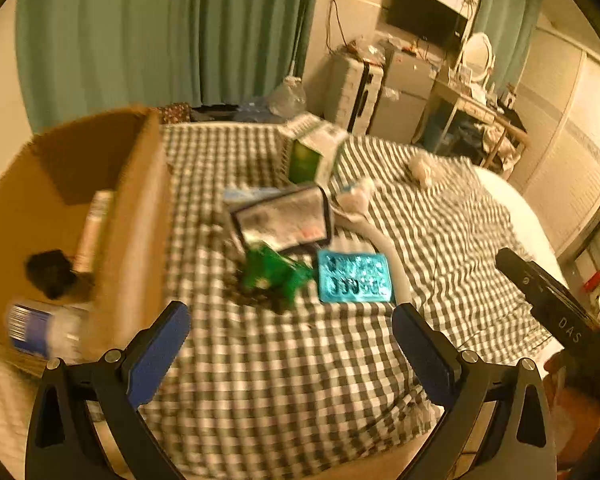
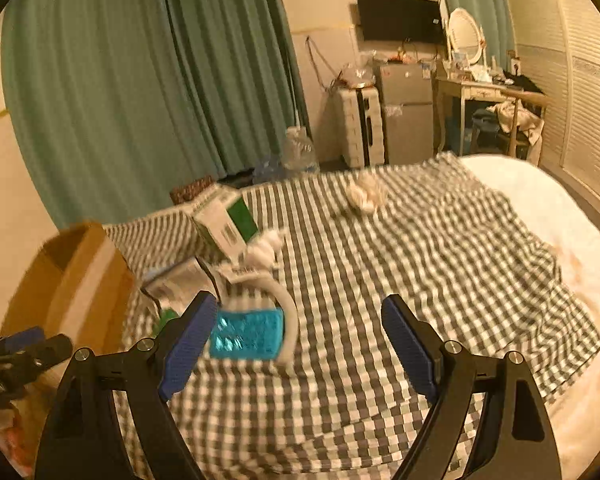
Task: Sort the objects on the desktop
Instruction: 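Move both grippers back over the remaining items on the bed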
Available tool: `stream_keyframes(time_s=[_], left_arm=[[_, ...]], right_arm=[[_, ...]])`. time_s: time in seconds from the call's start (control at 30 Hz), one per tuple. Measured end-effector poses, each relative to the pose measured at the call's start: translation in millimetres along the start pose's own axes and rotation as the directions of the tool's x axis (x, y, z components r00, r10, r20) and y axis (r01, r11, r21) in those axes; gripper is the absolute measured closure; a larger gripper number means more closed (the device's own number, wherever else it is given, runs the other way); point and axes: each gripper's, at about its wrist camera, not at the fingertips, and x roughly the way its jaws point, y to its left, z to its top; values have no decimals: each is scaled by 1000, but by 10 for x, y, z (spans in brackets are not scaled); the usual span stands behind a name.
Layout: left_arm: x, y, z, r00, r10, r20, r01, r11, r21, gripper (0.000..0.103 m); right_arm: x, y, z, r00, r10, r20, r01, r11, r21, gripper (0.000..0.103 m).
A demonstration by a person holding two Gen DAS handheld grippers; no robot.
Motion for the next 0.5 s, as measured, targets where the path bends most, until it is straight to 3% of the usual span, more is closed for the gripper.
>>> stream_keyframes(time_s=[0.1, 0.23, 0.37, 0.5], left_arm=[[337, -135, -73, 1000, 19, -20, -18, 1000, 20, 0], [677, -147, -108, 997, 78, -3, -78, 997, 25, 0], [1003, -41, -86, 988, 151, 8, -152, 988, 24, 0], [1188, 84, -70, 984, 178, 22, -178, 984, 17, 0]], right_arm=[[186, -26, -89, 999, 21, -50, -23, 999, -36, 36], [342, -16, -183, 998, 31, -57, -36, 996, -80, 36], [600, -75, -283, 991, 61, -119, -66, 997, -42, 36], [863, -70, -289, 986, 66, -153, -77, 995, -67, 40]])
